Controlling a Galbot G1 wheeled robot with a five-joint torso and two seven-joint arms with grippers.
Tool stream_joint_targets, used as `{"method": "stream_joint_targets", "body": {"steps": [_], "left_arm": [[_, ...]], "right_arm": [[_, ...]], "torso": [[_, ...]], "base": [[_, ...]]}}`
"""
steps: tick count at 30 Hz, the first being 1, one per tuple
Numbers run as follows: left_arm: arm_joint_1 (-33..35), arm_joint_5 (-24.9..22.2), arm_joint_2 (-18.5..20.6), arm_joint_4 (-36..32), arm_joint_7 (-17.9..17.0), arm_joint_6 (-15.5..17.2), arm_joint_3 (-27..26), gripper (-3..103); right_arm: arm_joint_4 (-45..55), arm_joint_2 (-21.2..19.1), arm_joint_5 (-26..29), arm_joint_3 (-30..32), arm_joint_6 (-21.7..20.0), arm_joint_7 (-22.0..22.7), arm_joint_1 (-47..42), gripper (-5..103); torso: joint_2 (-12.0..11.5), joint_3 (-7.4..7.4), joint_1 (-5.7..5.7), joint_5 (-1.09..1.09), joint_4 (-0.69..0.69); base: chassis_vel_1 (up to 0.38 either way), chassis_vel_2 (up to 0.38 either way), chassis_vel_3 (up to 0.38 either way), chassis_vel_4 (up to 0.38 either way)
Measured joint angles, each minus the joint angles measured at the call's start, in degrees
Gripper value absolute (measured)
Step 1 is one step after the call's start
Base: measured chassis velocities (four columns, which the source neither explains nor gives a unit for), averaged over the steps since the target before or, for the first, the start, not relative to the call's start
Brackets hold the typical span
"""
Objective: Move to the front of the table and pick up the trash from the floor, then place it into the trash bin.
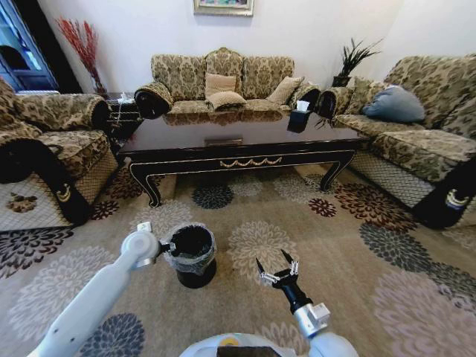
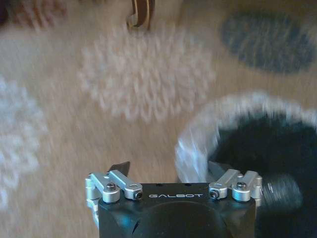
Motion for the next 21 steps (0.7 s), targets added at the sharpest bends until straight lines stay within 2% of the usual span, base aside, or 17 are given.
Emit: {"method": "stream_joint_targets", "body": {"steps": [1,2,4,5,6,7,8,10,11,13,14,15,16,19,21], "left_arm": [[2.88,7.72,-0.21,-1.42,5.33,0.02,-2.58,96],[4.88,12.78,-0.51,-2.38,9.01,-0.01,-4.07,98],[11.37,25.52,-1.76,-4.89,18.65,-1.89,-7.75,100],[11.37,25.52,-1.76,-4.89,18.65,-1.89,-7.75,100],[14.92,31.42,-2.55,-5.85,22.95,-3.28,-9.46,100],[17.37,35.42,-3.11,-6.46,26.07,-4.44,-10.58,100],[21.89,42.07,-4.30,-7.33,32.97,-7.33,-12.84,100],[25.89,46.99,-5.77,-7.64,39.46,-11.49,-15.35,100],[25.89,46.99,-5.77,-7.64,39.46,-11.49,-15.35,100],[29.10,51.20,-7.40,-7.64,44.80,-17.45,-17.84,100],[30.98,55.49,-8.35,-7.59,47.81,-21.73,-19.30,100],[32.17,58.45,-8.95,-7.55,49.49,-24.16,-20.10,100],[32.17,58.45,-8.95,-7.55,49.49,-24.16,-20.10,100],[37.37,65.38,-12.16,-8.20,54.70,-31.30,-22.50,100],[38.49,66.32,-13.01,-8.28,55.50,-32.54,-22.88,100]], "right_arm": [[-0.13,0.47,0.80,1.20,0.26,0.53,0.53,100],[-0.19,0.71,1.53,1.93,0.32,0.87,0.80,100],[-0.01,1.49,4.05,4.27,0.33,1.56,1.21,100],[-0.01,1.49,4.05,4.27,0.33,1.56,1.21,100],[0.33,1.82,5.25,5.38,0.27,1.83,1.21,100],[0.49,1.98,6.05,6.05,0.20,2.01,1.23,100],[0.68,2.29,7.46,7.77,0.06,2.27,1.23,100],[0.41,2.47,7.75,9.69,0.15,2.32,1.21,100],[0.41,2.47,7.75,9.69,0.15,2.32,1.21,100],[-0.04,2.46,7.72,11.66,0.72,2.05,0.98,100],[-0.30,2.29,7.77,12.44,1.51,1.62,0.73,100],[-0.51,2.12,7.74,12.93,2.14,1.24,0.46,100],[-0.51,2.12,7.74,12.93,2.14,1.24,0.46,100],[-1.27,1.94,6.66,14.26,4.21,-0.40,-0.90,100],[-1.40,2.03,6.42,14.39,4.45,-0.63,-1.17,100]], "torso": [[0.00,0.00,0.00,-0.01,-0.01],[0.00,0.00,0.00,-0.01,0.00],[0.00,0.00,0.00,0.00,0.00],[0.00,0.00,0.00,0.00,0.00],[0.00,0.00,0.00,-0.01,0.01],[0.00,0.00,0.00,-0.02,0.02],[0.00,0.00,0.00,-0.02,0.03],[0.00,0.00,0.00,-0.01,0.03],[0.00,0.00,0.00,-0.01,0.03],[0.00,0.00,0.00,-0.01,0.00],[0.00,0.00,0.00,-0.01,-0.02],[0.00,0.00,0.00,0.00,-0.01],[0.00,0.00,0.00,0.00,-0.01],[0.01,0.00,-0.01,0.00,0.01],[0.00,0.00,0.00,0.01,0.00]], "base": [[0.000,0.000,0.000,0.000],[0.000,0.000,0.000,0.000],[0.000,0.000,0.000,0.000],[0.000,0.000,0.000,0.000],[0.000,0.000,0.000,0.000],[0.000,0.000,0.000,0.000],[0.000,0.000,0.000,0.000],[0.000,0.000,0.000,0.000],[0.000,0.000,0.000,0.000],[0.000,0.000,0.000,0.000],[0.000,0.000,0.000,0.000],[0.000,0.000,0.000,0.000],[0.000,0.000,0.000,0.000],[0.000,0.000,0.000,0.000],[0.000,0.000,0.000,0.000]]}}
